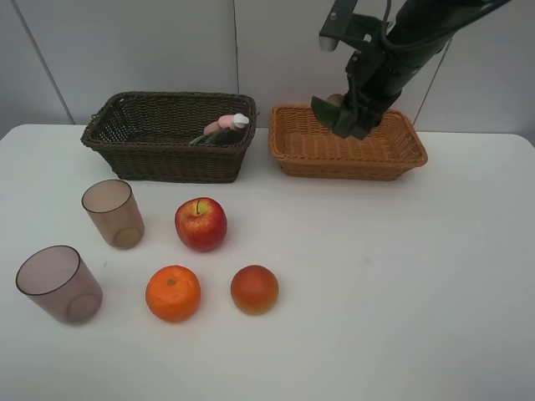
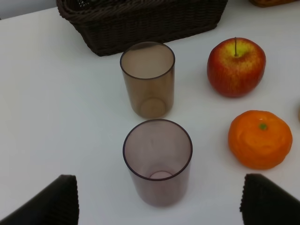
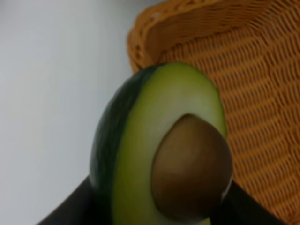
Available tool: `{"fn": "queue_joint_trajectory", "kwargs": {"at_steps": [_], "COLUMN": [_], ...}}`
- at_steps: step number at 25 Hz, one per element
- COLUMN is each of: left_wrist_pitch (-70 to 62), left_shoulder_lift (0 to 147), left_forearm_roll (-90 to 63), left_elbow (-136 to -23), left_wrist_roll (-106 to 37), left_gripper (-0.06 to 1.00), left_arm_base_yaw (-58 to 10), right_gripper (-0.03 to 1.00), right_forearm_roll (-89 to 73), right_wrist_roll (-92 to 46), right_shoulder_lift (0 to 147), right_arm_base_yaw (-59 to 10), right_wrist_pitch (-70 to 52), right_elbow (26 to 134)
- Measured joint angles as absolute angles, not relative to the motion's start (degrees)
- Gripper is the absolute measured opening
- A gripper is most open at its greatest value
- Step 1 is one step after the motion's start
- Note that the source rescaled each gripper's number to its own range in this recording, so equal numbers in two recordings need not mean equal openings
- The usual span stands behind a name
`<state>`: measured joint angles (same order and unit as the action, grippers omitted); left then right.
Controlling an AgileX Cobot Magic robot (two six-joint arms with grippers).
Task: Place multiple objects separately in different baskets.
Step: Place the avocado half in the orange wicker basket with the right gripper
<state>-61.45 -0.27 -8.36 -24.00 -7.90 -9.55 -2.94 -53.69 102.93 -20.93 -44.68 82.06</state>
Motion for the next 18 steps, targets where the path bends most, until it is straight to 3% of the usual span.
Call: {"fn": "queue_joint_trajectory", "kwargs": {"at_steps": [7,18], "left_wrist_pitch": [-61.45,-61.45], "left_shoulder_lift": [-0.27,-0.27], "left_forearm_roll": [-8.36,-8.36], "left_elbow": [-24.0,-24.0], "left_wrist_roll": [-7.9,-7.9], "left_gripper": [0.94,0.94], "left_arm_base_yaw": [-9.55,-9.55], "right_gripper": [0.22,0.22], "right_forearm_roll": [-3.8,-4.26], "right_wrist_roll": [-53.52,-53.52], "right_shoulder_lift": [105.45,112.71], "right_arm_base_yaw": [-14.74,-13.7], "right_wrist_pitch": [-36.15,-27.32], "right_elbow": [82.12,82.12]}}
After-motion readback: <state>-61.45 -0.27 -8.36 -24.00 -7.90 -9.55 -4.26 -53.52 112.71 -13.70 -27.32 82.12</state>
